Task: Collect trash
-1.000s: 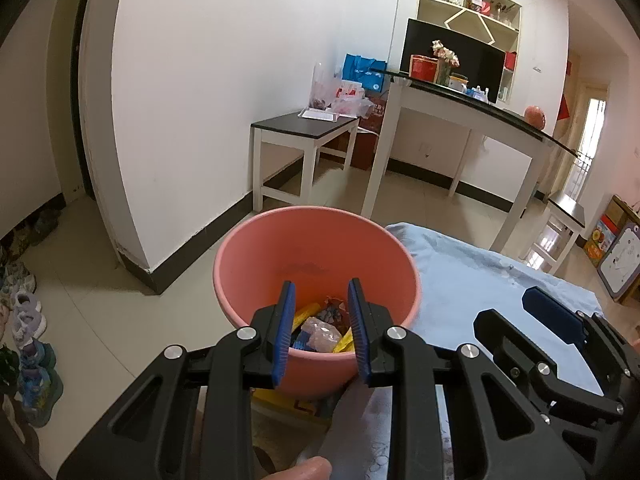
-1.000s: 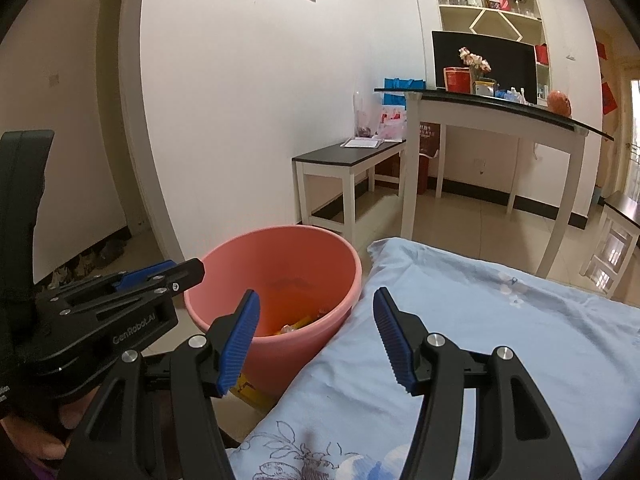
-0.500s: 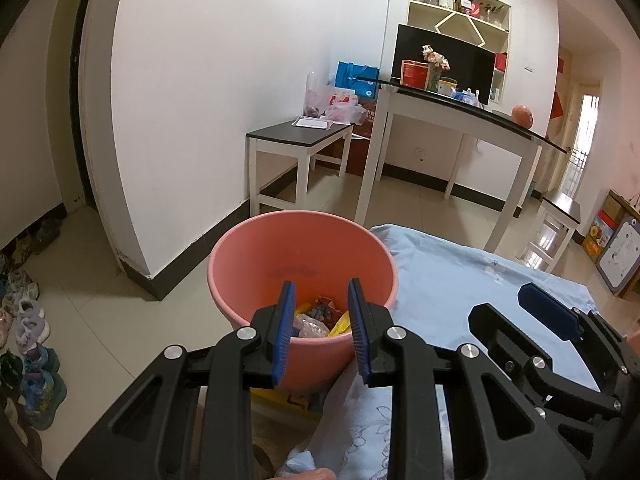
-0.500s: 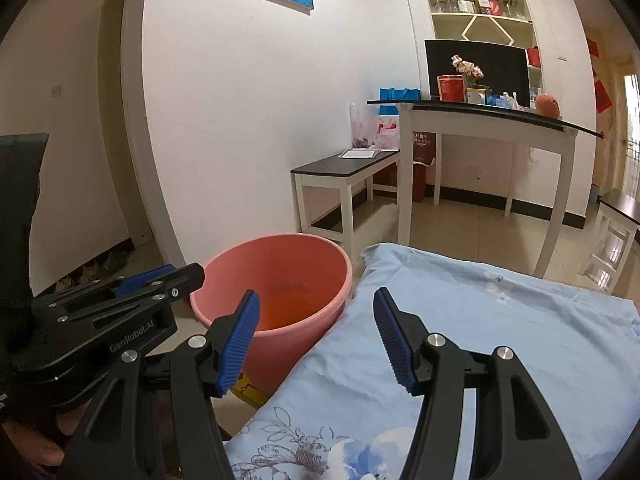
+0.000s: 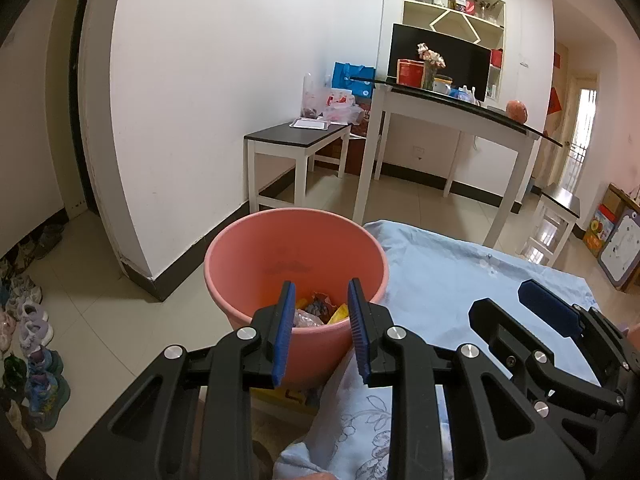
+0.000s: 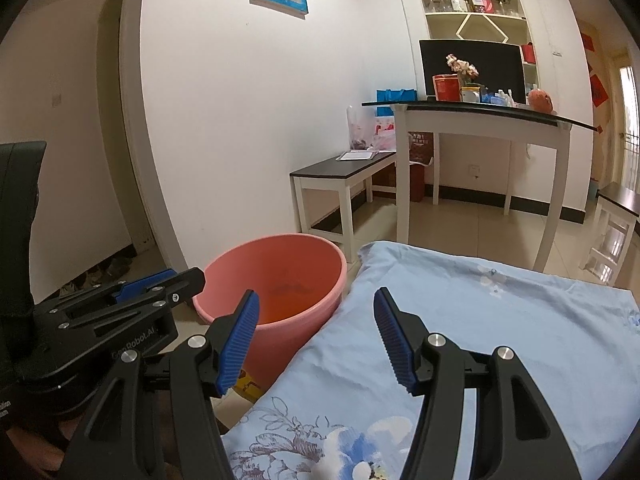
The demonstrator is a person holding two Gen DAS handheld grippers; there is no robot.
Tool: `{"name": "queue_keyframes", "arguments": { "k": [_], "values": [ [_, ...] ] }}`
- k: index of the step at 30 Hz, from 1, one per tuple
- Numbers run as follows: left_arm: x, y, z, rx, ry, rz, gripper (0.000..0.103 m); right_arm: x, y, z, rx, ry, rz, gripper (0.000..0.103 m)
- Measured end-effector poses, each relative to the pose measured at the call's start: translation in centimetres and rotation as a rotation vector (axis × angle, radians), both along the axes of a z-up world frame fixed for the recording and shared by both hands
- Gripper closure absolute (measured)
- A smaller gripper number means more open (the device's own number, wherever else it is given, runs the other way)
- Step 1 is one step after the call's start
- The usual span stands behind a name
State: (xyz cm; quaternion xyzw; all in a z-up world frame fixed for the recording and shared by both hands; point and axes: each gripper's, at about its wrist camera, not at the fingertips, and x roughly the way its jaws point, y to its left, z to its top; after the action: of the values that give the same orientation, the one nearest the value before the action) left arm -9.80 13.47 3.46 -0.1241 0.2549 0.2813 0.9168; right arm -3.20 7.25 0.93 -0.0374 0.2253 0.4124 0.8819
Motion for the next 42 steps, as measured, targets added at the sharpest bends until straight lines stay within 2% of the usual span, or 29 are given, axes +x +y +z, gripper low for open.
{"name": "queue_keyframes", "arguments": {
  "k": [42],
  "values": [
    [0.8, -1.3, -0.8, 0.024, 0.028, -0.033, 0.076, 0.3, -1.0, -0.5, 0.002, 0.027, -0.022, 0.044]
  ]
}}
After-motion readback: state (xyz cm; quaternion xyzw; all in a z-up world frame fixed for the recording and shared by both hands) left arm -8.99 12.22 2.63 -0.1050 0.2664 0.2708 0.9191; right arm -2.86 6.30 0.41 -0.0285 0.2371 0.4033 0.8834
